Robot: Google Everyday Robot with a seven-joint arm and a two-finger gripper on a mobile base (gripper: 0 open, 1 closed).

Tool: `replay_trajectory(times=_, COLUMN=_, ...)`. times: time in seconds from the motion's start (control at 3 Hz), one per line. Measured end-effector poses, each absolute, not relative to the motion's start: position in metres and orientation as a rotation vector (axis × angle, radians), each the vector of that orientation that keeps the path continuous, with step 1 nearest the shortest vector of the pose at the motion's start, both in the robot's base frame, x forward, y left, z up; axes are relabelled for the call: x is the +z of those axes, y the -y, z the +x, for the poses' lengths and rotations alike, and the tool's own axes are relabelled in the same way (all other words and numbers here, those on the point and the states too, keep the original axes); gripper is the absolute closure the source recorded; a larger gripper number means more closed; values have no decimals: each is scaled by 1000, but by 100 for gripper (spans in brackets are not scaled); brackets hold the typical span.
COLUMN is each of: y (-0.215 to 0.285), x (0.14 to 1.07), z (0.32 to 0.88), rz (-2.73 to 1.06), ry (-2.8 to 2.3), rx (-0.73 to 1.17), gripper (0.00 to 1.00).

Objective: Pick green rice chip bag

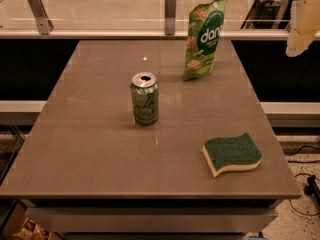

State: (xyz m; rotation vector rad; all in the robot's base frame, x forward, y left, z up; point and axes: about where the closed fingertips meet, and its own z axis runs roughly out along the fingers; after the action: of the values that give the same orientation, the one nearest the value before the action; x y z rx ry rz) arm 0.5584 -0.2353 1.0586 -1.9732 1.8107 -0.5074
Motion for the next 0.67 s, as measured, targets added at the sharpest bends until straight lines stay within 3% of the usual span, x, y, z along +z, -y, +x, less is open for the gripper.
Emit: replay_trajectory(times=0.67, y=240, x=1050, z=591, rz=-2027, ry=-1752, rx=-474, gripper=0)
